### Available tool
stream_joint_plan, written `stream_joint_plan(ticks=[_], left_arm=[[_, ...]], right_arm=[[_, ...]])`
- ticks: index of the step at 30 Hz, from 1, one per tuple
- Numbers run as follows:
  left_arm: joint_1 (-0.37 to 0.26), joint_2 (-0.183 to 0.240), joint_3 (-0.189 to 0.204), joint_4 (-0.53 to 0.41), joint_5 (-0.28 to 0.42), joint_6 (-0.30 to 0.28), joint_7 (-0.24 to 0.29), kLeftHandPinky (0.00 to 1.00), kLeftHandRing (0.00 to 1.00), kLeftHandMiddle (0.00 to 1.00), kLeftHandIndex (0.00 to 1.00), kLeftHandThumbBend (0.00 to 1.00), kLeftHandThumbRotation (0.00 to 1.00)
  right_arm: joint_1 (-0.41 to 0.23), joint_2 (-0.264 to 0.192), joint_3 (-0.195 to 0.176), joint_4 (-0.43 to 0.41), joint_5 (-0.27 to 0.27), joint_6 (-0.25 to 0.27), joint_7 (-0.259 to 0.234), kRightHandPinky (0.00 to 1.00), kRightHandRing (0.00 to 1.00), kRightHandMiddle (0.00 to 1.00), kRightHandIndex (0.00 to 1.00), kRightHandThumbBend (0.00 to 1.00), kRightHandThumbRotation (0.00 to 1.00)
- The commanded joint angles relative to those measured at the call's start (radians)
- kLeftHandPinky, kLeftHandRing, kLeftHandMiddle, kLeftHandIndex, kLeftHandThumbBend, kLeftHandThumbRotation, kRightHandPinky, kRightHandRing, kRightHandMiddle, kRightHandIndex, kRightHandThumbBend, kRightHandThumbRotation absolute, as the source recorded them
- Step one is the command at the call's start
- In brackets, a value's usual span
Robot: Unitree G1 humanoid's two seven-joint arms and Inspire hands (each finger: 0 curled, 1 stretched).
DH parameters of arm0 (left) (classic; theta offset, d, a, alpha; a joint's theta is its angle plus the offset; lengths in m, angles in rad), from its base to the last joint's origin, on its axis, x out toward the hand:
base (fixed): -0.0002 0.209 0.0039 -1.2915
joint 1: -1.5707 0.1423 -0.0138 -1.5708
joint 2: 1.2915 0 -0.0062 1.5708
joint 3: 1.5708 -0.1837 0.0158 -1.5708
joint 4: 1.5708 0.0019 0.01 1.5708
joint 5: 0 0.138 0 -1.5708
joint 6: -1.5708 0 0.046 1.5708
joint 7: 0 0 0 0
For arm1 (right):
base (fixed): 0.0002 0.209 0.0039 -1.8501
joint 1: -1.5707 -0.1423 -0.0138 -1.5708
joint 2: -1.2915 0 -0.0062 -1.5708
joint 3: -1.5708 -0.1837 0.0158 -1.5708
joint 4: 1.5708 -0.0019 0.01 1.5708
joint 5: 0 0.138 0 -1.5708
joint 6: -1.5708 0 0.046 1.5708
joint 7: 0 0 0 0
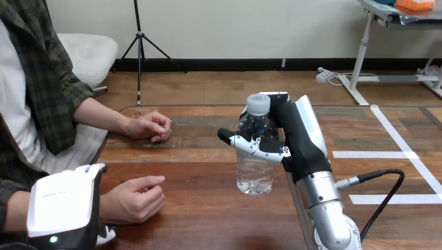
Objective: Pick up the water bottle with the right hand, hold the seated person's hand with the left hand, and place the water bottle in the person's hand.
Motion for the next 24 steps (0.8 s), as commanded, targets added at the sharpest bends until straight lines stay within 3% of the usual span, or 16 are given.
stream_joint_plan(ticks=[1, 10, 16, 24], left_arm=[[-0.064, 0.027, 0.006, 0.028, 0.026, 0.025, 0.018, 0.69, 0.74, 0.77, 0.75, 0.88, 0.01], [-0.112, 0.043, -0.005, 0.108, 0.008, 0.021, 0.039, 0.67, 0.71, 0.73, 0.7, 0.9, 0.0], [-0.167, 0.062, -0.021, 0.196, -0.019, 0.009, 0.007, 0.66, 0.7, 0.72, 0.69, 0.9, 0.0], [-0.23, 0.084, -0.054, 0.312, -0.019, 0.012, -0.002, 0.67, 0.69, 0.72, 0.69, 0.9, 0.0]], right_arm=[[-0.048, 0.002, -0.01, -0.067, 0.019, -0.022, -0.002, 0.0, 0.04, 0.02, 0.0, 0.31, 0.0], [-0.049, -0.003, -0.013, -0.072, 0.017, -0.019, -0.001, 0.0, 0.07, 0.02, 0.0, 0.32, 0.0], [-0.049, -0.005, -0.015, -0.075, 0.022, -0.019, 0.004, 0.01, 0.11, 0.02, 0.0, 0.31, 0.0], [-0.047, -0.004, -0.016, -0.073, 0.026, -0.022, 0.007, 0.0, 0.05, 0.01, 0.0, 0.31, 0.0]])
